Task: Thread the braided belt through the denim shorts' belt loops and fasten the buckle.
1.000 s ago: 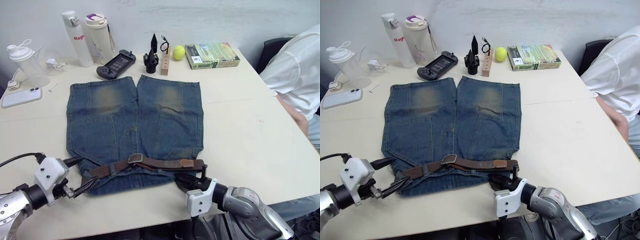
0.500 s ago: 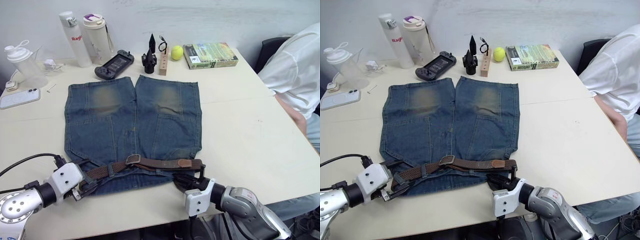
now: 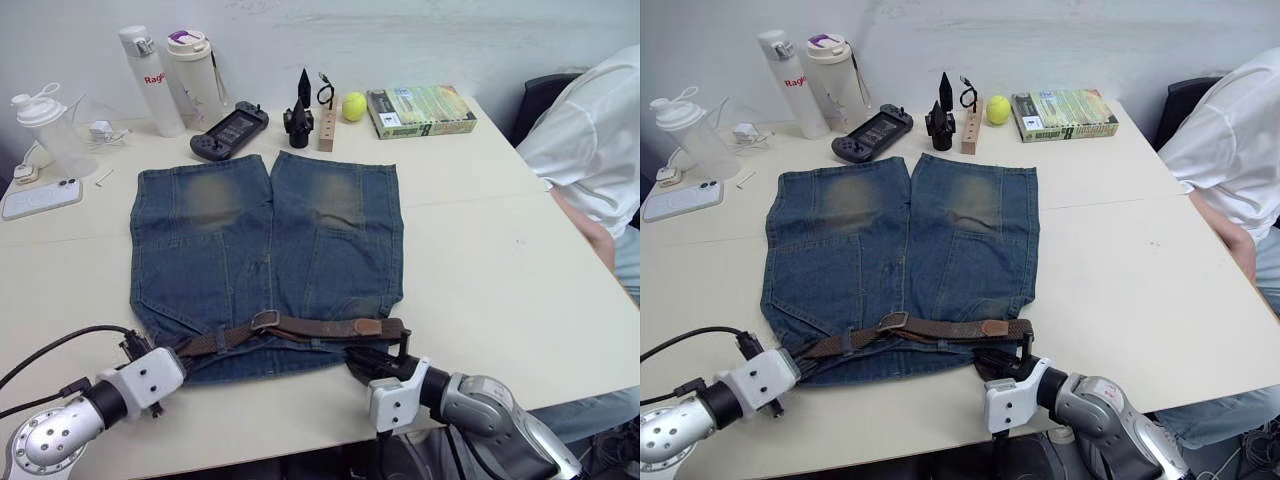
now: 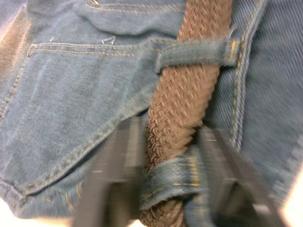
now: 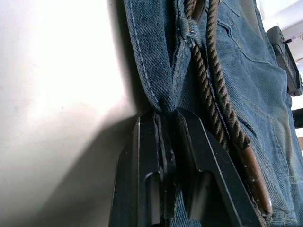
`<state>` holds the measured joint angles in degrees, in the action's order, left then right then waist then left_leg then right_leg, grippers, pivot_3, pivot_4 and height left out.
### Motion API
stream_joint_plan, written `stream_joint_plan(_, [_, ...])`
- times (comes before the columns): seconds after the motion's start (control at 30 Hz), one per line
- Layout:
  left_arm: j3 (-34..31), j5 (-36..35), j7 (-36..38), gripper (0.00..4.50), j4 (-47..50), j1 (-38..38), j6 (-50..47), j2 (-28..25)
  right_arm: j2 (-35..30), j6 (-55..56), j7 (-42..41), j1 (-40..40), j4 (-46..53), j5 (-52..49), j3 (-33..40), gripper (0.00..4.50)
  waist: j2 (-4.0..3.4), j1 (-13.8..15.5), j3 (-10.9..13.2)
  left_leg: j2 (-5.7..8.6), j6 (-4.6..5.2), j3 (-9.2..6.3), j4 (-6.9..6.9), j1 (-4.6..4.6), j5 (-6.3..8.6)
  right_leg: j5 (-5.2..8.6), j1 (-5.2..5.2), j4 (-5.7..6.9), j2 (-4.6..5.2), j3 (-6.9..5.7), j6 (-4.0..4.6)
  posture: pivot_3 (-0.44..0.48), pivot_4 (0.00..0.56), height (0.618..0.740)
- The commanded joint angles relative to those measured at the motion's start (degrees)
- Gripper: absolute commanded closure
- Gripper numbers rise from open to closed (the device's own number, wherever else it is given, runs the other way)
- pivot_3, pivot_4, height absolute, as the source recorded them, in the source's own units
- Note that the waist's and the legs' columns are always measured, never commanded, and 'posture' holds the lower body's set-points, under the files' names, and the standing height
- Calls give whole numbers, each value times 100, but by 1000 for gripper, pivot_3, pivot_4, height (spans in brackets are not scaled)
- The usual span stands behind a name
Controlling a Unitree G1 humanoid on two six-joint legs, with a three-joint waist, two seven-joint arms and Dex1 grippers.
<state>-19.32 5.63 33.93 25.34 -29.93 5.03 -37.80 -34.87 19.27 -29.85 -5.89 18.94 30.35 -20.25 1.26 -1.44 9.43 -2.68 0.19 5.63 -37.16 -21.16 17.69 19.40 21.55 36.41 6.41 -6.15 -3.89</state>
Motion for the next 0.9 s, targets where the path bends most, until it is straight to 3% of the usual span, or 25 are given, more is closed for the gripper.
stream_joint_plan(0.03, [-65,331,-310,3420,-224,45,-87,70,-19,-104,-159,-78,-134,-13,-112,4500,0,-1,0,0,0,0,0,0,0,0,0,0,0,0,0,0,150,720])
stream_joint_plan(0.27, [-455,296,-864,3420,-664,238,-588,401,-14,-195,-192,-93,-118,-26,-127,4500,-2,-2,0,-1,0,-3,1,1,0,2,0,5,0,-4,3,0,150,720])
stream_joint_plan(0.57, [-743,39,-1088,3420,-1518,-138,-332,569,-35,-397,-227,-146,-51,-91,-128,4500,-22,-14,-8,-4,-4,-4,6,7,1,7,1,10,-2,-6,10,0,150,720])
stream_joint_plan(0.9, [-892,-444,-1155,3420,-2023,-142,-780,494,-45,-496,-199,-196,16,-87,-108,4500,-106,-22,-58,-9,-8,-1,10,14,3,13,2,13,-10,-4,17,0,150,720])
